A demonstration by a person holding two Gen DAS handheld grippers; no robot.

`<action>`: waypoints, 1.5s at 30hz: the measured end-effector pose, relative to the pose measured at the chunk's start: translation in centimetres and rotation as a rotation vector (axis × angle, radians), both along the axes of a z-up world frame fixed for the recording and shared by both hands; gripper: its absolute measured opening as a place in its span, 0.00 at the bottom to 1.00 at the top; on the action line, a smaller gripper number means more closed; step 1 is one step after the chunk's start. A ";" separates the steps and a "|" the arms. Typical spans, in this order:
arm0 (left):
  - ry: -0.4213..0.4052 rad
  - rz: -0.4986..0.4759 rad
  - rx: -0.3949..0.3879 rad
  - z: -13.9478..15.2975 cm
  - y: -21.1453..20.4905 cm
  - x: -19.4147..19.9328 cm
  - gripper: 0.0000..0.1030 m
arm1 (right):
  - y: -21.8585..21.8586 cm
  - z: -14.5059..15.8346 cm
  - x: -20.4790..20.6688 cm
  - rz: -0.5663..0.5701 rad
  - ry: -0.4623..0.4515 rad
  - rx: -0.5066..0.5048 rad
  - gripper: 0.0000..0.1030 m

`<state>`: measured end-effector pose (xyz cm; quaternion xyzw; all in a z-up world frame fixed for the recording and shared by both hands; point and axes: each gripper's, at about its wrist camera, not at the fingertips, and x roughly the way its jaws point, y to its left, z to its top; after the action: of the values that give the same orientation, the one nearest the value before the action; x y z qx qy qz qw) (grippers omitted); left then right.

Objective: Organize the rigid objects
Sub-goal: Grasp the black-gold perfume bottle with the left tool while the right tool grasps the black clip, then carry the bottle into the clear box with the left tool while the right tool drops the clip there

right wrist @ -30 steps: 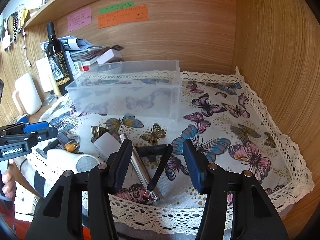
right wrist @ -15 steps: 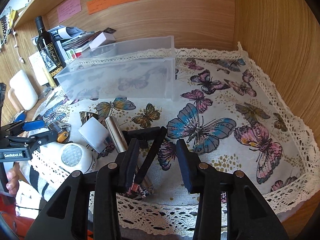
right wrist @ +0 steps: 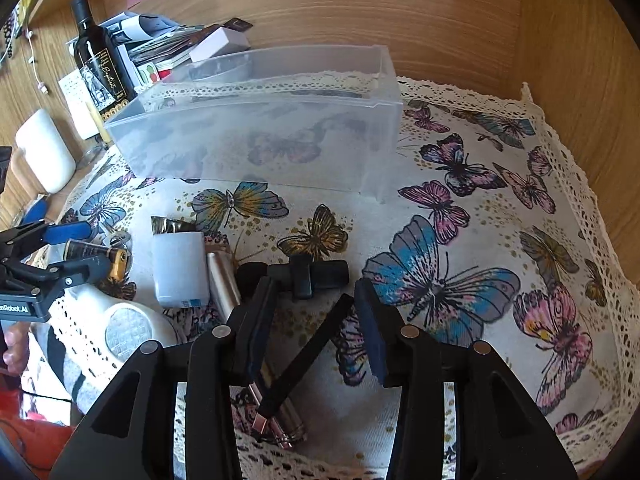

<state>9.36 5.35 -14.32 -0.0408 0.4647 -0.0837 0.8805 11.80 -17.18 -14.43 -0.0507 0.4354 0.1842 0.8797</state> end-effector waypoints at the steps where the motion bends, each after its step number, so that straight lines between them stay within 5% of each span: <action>1: 0.000 0.001 -0.001 0.0 0.1 0.0 0.78 | 0.0 0.0 0.1 -0.001 0.001 -0.001 0.38; 7: -0.015 -0.005 0.010 0.3 0.3 -0.2 0.63 | 0.2 0.3 1.0 -0.008 -0.002 0.010 0.42; 20: -0.075 -0.030 0.077 2.0 1.0 -2.2 0.60 | 0.4 0.7 2.4 -0.037 0.020 0.055 0.42; 24: -0.050 -0.066 0.137 0.7 0.0 -2.1 0.39 | 0.8 0.5 2.8 -0.036 0.024 0.058 0.41; 26: -0.035 -0.057 0.149 0.1 0.1 -1.7 0.36 | 0.8 0.6 2.8 -0.037 0.023 0.064 0.37; 33: -0.022 -0.038 0.056 0.1 1.5 -0.8 0.22 | 0.6 0.8 2.3 -0.046 -0.001 0.033 0.12; 41: -0.046 -0.047 0.008 0.5 1.4 -0.5 0.22 | -0.1 0.6 1.6 -0.047 0.019 0.030 0.12; 45: -0.095 -0.041 -0.002 1.6 1.5 -1.0 0.22 | 0.1 1.2 1.7 -0.052 0.009 0.051 0.27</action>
<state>8.38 6.84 -12.70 -0.0282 0.4230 -0.1042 0.8997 13.53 -17.12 -13.20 -0.0163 0.4359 0.1726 0.8832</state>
